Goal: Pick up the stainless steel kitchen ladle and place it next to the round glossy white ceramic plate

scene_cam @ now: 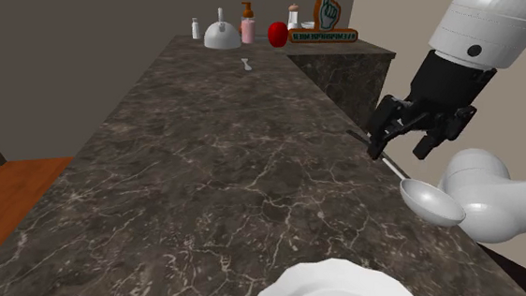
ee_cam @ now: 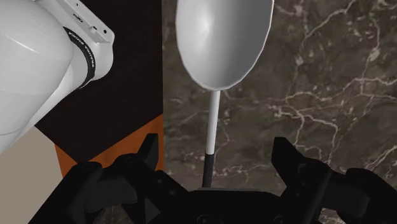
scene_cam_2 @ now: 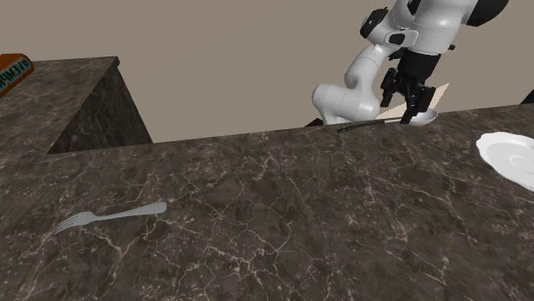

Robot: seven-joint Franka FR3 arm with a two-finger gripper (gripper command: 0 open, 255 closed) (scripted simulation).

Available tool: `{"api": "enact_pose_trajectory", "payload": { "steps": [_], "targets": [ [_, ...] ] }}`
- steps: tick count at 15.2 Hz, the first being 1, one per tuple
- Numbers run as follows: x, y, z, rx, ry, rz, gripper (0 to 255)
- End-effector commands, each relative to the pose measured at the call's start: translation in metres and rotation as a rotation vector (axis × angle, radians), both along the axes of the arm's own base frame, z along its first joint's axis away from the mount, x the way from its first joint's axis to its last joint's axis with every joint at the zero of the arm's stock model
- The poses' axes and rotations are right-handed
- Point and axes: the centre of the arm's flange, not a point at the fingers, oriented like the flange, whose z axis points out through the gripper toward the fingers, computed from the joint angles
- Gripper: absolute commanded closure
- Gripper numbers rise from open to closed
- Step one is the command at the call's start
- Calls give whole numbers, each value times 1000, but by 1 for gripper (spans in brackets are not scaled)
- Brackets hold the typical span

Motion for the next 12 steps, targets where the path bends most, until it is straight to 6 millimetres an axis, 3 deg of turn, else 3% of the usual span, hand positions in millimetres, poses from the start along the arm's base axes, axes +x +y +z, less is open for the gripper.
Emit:
{"api": "enact_pose_trajectory", "payload": {
  "steps": [1,4,12],
  "targets": [
    [-2,0,13,0,0,0,0],
    [-8,-2,49,0,0,0,0],
    [-8,-2,49,0,0,0,0]
  ]
}}
